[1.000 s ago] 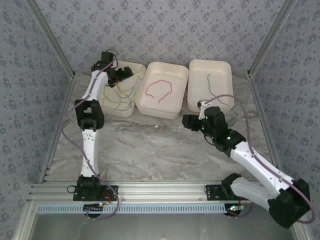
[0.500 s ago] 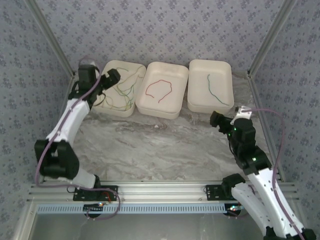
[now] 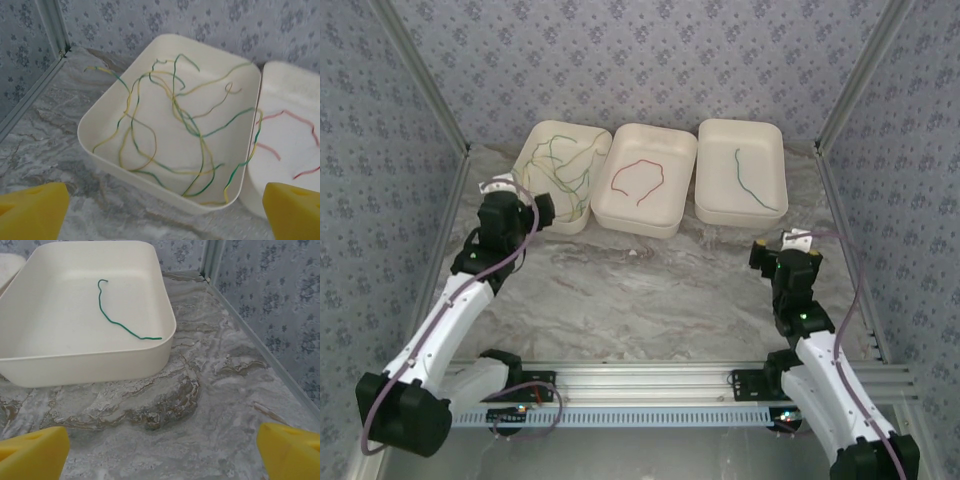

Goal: Untangle the cables

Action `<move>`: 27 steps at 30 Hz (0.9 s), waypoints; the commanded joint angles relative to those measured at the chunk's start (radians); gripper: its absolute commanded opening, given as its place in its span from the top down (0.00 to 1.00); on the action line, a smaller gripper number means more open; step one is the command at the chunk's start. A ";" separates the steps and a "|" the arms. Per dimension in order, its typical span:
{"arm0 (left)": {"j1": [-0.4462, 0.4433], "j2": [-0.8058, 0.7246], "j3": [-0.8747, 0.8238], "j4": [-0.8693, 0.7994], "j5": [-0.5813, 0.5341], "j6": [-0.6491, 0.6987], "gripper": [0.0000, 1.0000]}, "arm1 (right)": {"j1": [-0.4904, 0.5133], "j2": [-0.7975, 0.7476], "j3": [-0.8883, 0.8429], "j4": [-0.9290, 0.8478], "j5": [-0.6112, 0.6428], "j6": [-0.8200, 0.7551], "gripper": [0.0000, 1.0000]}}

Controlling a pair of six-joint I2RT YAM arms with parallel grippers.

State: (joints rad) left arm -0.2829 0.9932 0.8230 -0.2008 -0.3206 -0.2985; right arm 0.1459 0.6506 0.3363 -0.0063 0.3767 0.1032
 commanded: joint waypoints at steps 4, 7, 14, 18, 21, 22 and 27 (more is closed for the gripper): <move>0.064 -0.164 -0.362 0.371 0.074 0.130 0.01 | -0.065 0.161 -0.114 0.405 -0.100 -0.071 0.01; 0.077 -0.206 -0.562 0.637 0.051 0.162 0.01 | -0.080 0.261 -0.141 0.525 -0.102 -0.069 0.01; 0.224 0.005 -0.526 0.720 0.237 0.199 0.01 | -0.095 0.533 -0.125 0.789 -0.167 -0.092 0.01; 0.305 0.172 -0.495 0.881 0.380 0.225 0.01 | -0.104 0.639 -0.091 0.877 -0.194 -0.148 0.01; 0.329 0.232 -0.476 0.965 0.398 0.219 0.01 | -0.129 0.732 -0.089 0.961 -0.222 -0.137 0.01; 0.330 0.252 -0.462 0.979 0.391 0.228 0.01 | -0.133 0.773 -0.098 1.010 -0.220 -0.128 0.01; 0.330 0.300 -0.420 0.963 0.367 0.282 0.01 | -0.137 0.839 -0.073 1.003 -0.267 -0.143 0.01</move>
State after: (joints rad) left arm 0.0414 1.2888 0.3653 0.6785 0.0284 -0.0582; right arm 0.0143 1.5101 0.2268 0.9699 0.1589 -0.0166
